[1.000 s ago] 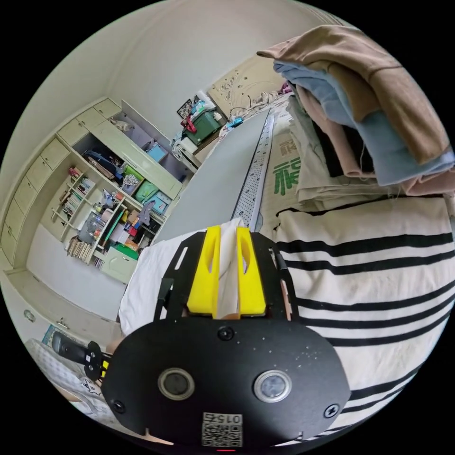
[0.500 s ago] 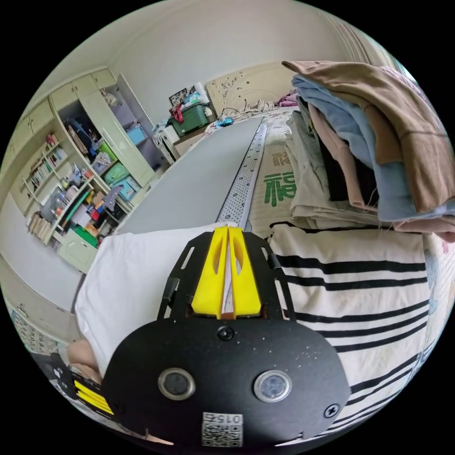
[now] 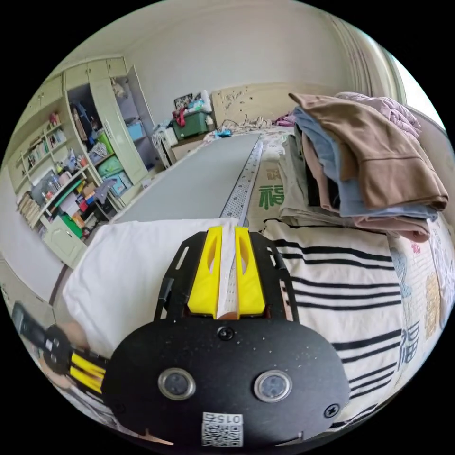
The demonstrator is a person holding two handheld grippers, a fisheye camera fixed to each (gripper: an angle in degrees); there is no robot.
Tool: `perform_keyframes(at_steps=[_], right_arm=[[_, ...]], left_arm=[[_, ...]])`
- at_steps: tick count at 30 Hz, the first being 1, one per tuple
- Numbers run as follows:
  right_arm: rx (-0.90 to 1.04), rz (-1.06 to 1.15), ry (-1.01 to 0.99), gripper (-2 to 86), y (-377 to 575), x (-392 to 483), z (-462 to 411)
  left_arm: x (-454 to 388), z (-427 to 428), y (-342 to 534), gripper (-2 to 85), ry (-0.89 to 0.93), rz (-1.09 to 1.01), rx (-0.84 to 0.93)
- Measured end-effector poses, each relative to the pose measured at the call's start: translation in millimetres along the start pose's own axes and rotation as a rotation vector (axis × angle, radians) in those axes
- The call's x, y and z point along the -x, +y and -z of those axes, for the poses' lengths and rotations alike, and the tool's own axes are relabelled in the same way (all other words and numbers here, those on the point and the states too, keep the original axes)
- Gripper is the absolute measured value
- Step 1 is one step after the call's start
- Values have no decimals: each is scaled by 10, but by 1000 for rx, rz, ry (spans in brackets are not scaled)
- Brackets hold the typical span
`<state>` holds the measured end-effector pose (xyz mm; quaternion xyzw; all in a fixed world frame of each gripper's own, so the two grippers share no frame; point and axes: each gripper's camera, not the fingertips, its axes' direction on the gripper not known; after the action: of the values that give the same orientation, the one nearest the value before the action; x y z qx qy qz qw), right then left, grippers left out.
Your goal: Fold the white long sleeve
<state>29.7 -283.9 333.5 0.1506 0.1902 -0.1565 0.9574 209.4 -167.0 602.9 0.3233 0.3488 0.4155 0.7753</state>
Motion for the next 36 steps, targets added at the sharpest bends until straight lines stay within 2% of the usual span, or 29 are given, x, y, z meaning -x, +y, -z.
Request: perform_keyframes(at_steps=[4,7,9,13,17,21,24,31,36], right_arm=[[39,150,-16,60,288,172,696],[124,185,4,64,584,206,1078],[108,146,-84,65,961,165,1265],[150,143,-170,67,1445,136,1197],[300,214,-192,78,1498,233,1035],[356,210,-197,85,1456,302,915],[367,179,-212,84,1411,274,875],[341,121,-264,79,1335,40,990],[340,65,-311,49,1261,-114,922]], left_arm=[[252,459,-36,11,148,59,-194],[437,782,-116,8,63,132,-266],[577,900,-243,10,-27,205,-306],[714,847,-825,21,-177,133,-181],[1055,513,-1543,55,-342,125,3],[1570,114,-2042,81,-303,258,123],[1854,-83,-2241,98,-303,349,125],[2143,-527,-2575,132,-280,414,208],[2247,-809,-2783,114,-409,439,321]])
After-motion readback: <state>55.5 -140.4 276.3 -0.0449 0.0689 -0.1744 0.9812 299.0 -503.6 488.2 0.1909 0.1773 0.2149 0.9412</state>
